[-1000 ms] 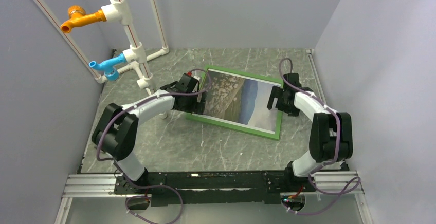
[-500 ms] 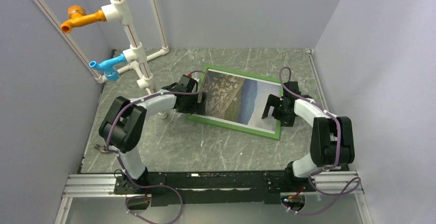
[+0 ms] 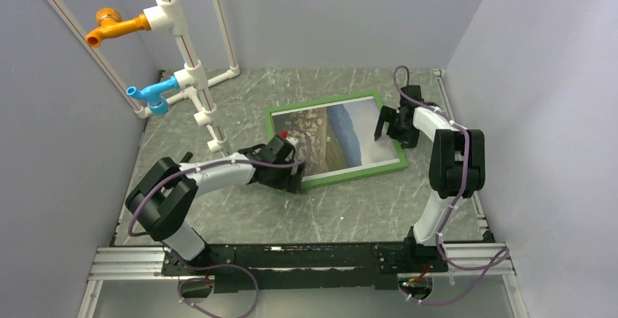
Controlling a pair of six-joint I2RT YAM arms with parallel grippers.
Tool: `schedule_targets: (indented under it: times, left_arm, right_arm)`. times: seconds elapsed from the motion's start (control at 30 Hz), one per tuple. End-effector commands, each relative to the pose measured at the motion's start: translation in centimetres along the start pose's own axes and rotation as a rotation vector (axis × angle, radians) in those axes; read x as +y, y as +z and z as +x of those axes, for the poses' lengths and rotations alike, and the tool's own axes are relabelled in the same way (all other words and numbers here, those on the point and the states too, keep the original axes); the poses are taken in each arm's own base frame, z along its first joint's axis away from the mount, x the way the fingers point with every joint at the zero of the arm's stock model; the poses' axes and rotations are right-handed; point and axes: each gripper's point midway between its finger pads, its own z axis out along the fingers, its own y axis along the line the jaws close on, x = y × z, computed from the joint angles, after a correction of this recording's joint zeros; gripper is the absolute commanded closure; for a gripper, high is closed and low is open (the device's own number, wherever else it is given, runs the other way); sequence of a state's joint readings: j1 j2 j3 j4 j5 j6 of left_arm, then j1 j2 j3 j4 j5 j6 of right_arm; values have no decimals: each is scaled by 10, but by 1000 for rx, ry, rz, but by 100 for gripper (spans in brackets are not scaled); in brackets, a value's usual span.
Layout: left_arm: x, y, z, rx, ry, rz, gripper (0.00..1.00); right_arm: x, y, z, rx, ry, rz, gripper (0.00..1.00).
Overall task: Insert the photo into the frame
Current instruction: Adjust the photo frame at the center of the board.
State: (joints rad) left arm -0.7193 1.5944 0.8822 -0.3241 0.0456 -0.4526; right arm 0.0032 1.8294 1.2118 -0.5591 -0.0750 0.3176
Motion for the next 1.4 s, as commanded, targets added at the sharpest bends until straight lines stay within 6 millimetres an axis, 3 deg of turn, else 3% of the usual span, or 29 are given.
schedule_targets:
  times: [0.0,0.2,0.4,0.5,0.6,0.67,0.73,0.83,1.03,1.13,1.23,1.37]
  left_arm:
    - [-74,-14,33,54,18,167,9]
    - [-131,-32,62,97,142,194,8]
    - [-141,-37,72,149,240,171,4]
    - [-136,-44,75,178,271,154,2]
    - [-133,-56,75,175,296,164,1]
    - [-134,-65,75,169,320,189,1]
    - [-135,-74,73,155,333,210,1]
    - [-142,-87,65,123,343,255,1]
    - [-163,-105,36,34,299,360,1]
    - [-164,-112,19,-16,248,392,1]
    - [-155,-120,3,-60,179,411,1]
    - [-124,-124,-14,-109,111,335,1]
  right_arm:
    - [46,-8,-25,-11,-8,-138,0]
    - [72,9,-42,-2,-53,-141,0]
    - [62,15,-57,-18,-47,-34,0]
    - [54,-2,-69,-55,-43,28,0]
    - [53,-36,-82,-124,-41,46,0]
    - [53,-57,-79,-152,-32,34,0]
    - [54,-75,-70,-169,-15,8,0]
    - [50,-85,-41,-143,14,-26,0]
    - [34,-82,41,-12,106,-41,0]
    - [27,-84,69,8,126,-52,0]
    - [30,-86,94,23,144,-89,0]
    - [37,-80,119,52,155,-106,0]
